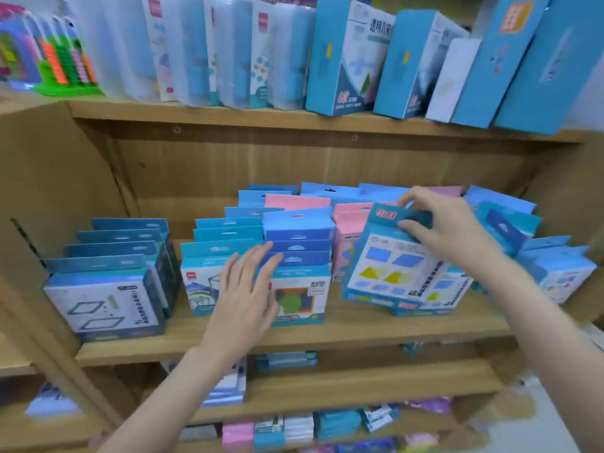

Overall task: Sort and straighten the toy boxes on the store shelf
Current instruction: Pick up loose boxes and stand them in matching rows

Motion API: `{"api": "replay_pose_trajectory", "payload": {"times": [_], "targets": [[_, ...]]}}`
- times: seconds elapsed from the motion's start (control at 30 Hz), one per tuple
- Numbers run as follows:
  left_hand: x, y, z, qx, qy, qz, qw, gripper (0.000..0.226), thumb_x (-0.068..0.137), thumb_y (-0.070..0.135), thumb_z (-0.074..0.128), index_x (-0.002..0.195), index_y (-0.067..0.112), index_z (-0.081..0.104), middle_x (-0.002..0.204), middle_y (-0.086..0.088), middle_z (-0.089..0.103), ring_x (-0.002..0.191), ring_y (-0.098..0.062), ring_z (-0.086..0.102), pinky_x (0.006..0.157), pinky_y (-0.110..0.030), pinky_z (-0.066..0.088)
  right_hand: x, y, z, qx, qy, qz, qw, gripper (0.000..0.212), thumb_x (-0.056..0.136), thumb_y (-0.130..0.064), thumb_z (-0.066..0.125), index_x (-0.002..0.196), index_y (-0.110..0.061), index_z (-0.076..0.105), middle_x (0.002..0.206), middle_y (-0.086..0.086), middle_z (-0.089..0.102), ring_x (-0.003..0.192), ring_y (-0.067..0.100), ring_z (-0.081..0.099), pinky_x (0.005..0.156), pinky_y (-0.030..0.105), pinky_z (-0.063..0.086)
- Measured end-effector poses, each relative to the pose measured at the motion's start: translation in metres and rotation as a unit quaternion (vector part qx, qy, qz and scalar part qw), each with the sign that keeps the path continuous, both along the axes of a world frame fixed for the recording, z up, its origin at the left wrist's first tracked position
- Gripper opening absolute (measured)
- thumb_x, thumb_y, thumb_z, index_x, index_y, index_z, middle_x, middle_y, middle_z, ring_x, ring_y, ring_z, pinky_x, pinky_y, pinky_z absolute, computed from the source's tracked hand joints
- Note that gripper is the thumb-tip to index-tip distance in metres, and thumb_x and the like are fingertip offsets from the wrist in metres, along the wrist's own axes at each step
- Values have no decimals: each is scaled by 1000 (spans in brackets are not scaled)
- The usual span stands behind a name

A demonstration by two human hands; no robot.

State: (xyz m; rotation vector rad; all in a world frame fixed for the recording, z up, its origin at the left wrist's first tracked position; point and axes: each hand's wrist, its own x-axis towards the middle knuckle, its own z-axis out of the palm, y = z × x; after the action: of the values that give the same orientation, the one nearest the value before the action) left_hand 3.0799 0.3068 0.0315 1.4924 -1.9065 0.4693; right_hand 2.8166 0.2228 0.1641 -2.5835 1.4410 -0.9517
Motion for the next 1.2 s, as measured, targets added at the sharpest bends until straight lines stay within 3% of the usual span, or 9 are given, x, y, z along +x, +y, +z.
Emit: {"api": "replay_pose_trajectory", "payload": {"times": [0.2, 0.43, 0.53, 0.6, 0.77, 0.9, 0.97, 1.07, 1.2], "targets": [[-53, -21, -12, -12, -21, 41, 999, 48, 79, 13, 40, 127, 8, 45, 136, -14, 44, 126, -28, 37, 110, -46, 17, -12, -22, -68, 53, 113, 18, 992, 28, 91, -16, 51, 120, -16, 53, 104, 14, 67, 97, 32, 61, 73, 38, 48], [-94, -19, -25, -13, 2, 147, 989, 45, 78, 8, 49, 123, 6, 45, 138, -19, 37, 127, -35, 32, 105, -51, 22, -39, -37, -92, 57, 122, 121, 984, 39, 96, -20, 41, 134, -14, 37, 114, 15, 58, 103, 32, 54, 77, 38, 43], [-105, -5, -32, -4, 19, 183, 983, 42, 80, 11, 42, 122, 7, 45, 134, -17, 35, 123, -35, 34, 101, -52, 28, -39, -46, -97, 42, 83, 125, 988, 35, 96, -15, 41, 130, -9, 43, 110, 17, 61, 100, 33, 57, 78, 38, 44], [-110, 4, -39, 12, 16, 187, 982, 42, 79, 12, 39, 120, 7, 46, 132, -18, 38, 120, -36, 37, 98, -51, 31, -39, -49, -97, 47, 37, 145, 988, 32, 95, -13, 44, 126, -7, 49, 101, 17, 65, 91, 31, 60, 68, 32, 40], [-111, 15, -45, 51, 68, 173, 981, 45, 76, 11, 42, 122, 9, 44, 130, -15, 41, 118, -32, 41, 97, -50, 35, -49, -37, -89, 61, -61, 171, 982, 27, 92, -10, 50, 117, -9, 59, 88, 7, 67, 61, 4, 47, 56, 18, 31], [-119, 18, -52, 72, 117, 142, 980, 45, 79, 15, 36, 123, 8, 44, 126, -13, 45, 114, -27, 42, 94, -48, 36, -72, -15, -78, 34, -80, 186, 979, 24, 88, -11, 55, 110, -8, 63, 89, -6, 65, 72, 0, 50, 63, 4, 37], [-128, 16, -58, 85, 129, 120, 981, 46, 79, 16, 35, 123, 7, 44, 124, -14, 47, 114, -26, 42, 95, -45, 35, -91, -6, -77, 30, -67, 187, 980, 25, 83, -14, 56, 104, -6, 67, 86, -6, 66, 77, 1, 54, 69, 2, 38], [-138, 8, -59, 105, 132, 82, 982, 47, 79, 17, 36, 125, 7, 43, 125, -12, 47, 115, -24, 41, 97, -41, 35, -127, 0, -80, 44, -2, 172, 984, 24, 79, -18, 58, 97, -8, 71, 87, 3, 72, 78, 9, 62, 73, 12, 42], [-152, -12, -50, 113, 131, 24, 985, 47, 81, 10, 48, 127, 3, 41, 128, -13, 43, 119, -25, 41, 101, -40, 37, -174, 2, -81, 75, 52, 138, 986, 20, 77, -15, 58, 89, -9, 72, 82, -5, 67, 82, 6, 55, 74, -2, 34]]}}
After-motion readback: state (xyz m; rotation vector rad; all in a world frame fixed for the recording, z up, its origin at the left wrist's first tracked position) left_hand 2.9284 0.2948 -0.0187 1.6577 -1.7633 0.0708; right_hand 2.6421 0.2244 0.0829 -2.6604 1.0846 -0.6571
